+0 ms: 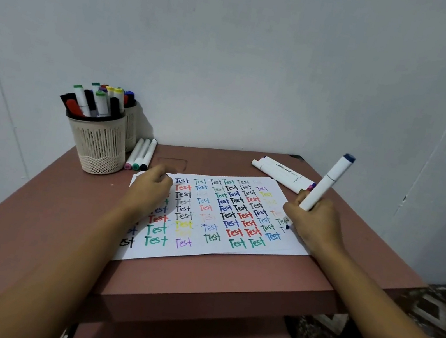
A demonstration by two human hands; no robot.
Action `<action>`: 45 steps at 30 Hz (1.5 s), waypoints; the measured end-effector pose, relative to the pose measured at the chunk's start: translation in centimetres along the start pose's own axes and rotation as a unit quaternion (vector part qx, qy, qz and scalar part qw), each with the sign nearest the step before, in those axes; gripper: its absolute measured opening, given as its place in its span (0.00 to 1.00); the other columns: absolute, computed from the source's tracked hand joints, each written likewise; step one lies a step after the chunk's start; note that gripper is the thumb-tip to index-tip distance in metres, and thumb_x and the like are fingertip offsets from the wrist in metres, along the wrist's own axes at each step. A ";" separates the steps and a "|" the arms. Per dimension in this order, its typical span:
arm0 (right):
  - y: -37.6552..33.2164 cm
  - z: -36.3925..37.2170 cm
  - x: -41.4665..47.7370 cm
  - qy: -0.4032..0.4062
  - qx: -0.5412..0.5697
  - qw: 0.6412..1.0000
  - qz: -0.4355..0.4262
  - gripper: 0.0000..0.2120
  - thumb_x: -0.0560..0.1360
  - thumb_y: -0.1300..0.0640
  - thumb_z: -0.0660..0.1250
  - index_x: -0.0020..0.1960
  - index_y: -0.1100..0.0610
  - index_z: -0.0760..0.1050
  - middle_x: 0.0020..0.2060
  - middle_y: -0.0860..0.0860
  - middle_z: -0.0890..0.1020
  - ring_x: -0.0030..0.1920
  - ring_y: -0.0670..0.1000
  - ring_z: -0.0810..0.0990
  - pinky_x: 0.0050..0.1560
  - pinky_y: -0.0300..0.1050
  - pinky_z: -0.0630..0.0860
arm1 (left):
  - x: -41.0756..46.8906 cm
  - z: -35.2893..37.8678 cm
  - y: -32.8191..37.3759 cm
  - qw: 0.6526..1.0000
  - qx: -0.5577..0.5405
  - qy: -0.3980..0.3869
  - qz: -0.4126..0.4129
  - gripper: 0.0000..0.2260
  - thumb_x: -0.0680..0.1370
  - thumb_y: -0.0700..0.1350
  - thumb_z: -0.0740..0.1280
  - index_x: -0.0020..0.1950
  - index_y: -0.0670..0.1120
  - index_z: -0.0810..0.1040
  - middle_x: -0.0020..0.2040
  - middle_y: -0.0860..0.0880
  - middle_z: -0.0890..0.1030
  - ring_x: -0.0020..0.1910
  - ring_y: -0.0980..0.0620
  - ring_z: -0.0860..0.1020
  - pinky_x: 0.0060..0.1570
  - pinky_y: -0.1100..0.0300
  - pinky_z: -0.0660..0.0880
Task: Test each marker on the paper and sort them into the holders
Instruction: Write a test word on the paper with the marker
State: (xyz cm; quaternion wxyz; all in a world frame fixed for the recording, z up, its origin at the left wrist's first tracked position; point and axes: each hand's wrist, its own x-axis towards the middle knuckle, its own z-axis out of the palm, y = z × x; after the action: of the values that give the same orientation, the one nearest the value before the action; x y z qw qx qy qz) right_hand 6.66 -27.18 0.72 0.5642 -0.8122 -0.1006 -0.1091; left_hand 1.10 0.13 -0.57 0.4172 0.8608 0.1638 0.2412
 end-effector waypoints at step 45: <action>0.1 0.1 0.4 0.054 -0.019 0.997 0.041 0.12 0.71 0.64 0.67 0.31 0.56 0.68 0.27 0.51 0.73 0.30 0.51 0.74 0.38 0.46 0.73 | -0.1 0.1 0.2 1.000 0.018 -0.003 0.006 0.14 0.79 0.40 0.54 0.61 0.49 0.75 0.44 0.49 0.77 0.37 0.57 0.72 0.34 0.65 0.67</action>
State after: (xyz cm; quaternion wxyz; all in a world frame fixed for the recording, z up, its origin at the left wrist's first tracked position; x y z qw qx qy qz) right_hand 7.10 -27.09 0.71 0.5572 -0.8191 -0.0344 -0.1319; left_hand 1.08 -0.05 -0.49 0.4011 0.8697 0.1619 0.2378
